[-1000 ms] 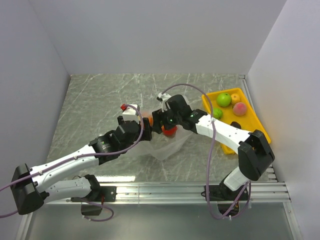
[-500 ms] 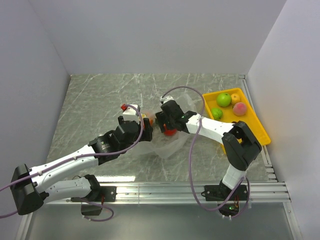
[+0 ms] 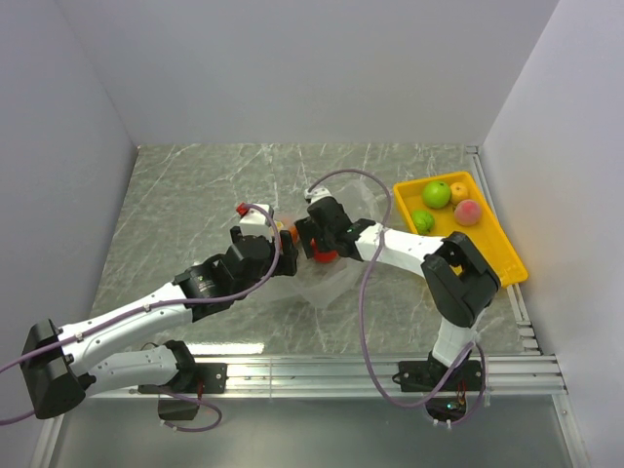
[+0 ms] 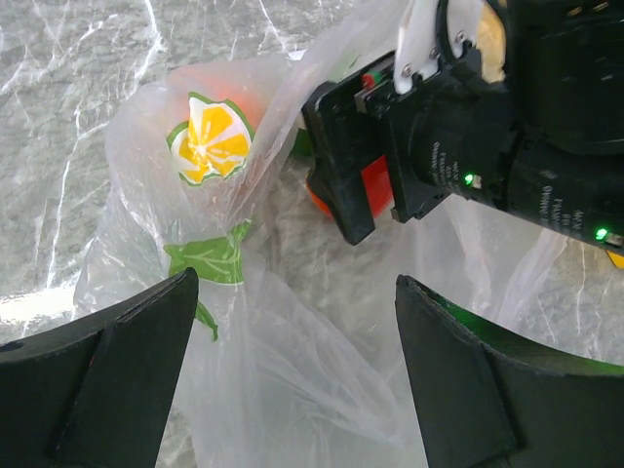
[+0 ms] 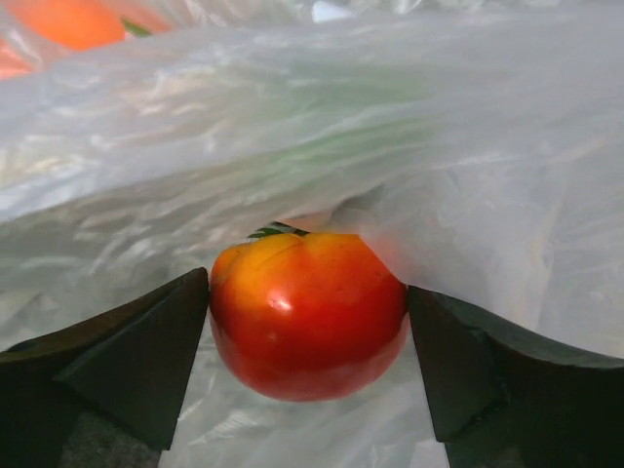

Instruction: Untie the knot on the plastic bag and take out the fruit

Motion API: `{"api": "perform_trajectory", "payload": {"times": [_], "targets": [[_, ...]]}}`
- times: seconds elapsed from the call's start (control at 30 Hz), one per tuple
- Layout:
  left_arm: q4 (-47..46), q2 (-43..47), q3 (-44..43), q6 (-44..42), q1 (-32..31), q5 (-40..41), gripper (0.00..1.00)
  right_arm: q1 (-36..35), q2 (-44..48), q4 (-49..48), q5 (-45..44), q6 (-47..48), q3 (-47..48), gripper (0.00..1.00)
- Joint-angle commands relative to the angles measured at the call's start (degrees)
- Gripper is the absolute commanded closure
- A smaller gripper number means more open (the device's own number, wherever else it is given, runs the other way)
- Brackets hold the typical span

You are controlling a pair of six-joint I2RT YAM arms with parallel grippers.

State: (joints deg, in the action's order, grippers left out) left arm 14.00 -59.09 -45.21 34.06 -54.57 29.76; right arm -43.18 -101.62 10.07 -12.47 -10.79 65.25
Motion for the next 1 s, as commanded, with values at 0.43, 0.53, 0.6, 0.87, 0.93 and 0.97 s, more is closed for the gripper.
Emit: {"api": "perform_trajectory", "payload": {"times": [0.43,0.53,0.6,0.87,0.93,0.97], "targets": [[-2.0,0.8,0.9,0.3,0.2,0.1,0.12,-2.1,3.1,4.3,2.1,0.3,-0.9,0.56],[-2.0,1.6,1.3,0.6,0.2,0.6,0.12,-2.5,8.5,4.5,4.3,-0.1,-1.6,0.63],[-2.3,2.2,1.4,0.7,0.2,0.7,0.12,-2.7,12.8,4.5,5.3,-0.4,-2.1,0.68],[-3.3,4.8,2.2,0.2,0.2,1.5,0.12,-3.0,26.0,4.6,7.7,-1.0,0.0,0.73],[-3.3,5.2,2.1,0.1,0.2,1.6,0.11,-2.9,27.8,5.7,5.9,-0.3,2.2,0.73],[-3.3,5.4,1.9,0.0,0.2,1.7,0.11,-2.6,29.3,6.3,4.7,0.0,3.1,0.73]]}}
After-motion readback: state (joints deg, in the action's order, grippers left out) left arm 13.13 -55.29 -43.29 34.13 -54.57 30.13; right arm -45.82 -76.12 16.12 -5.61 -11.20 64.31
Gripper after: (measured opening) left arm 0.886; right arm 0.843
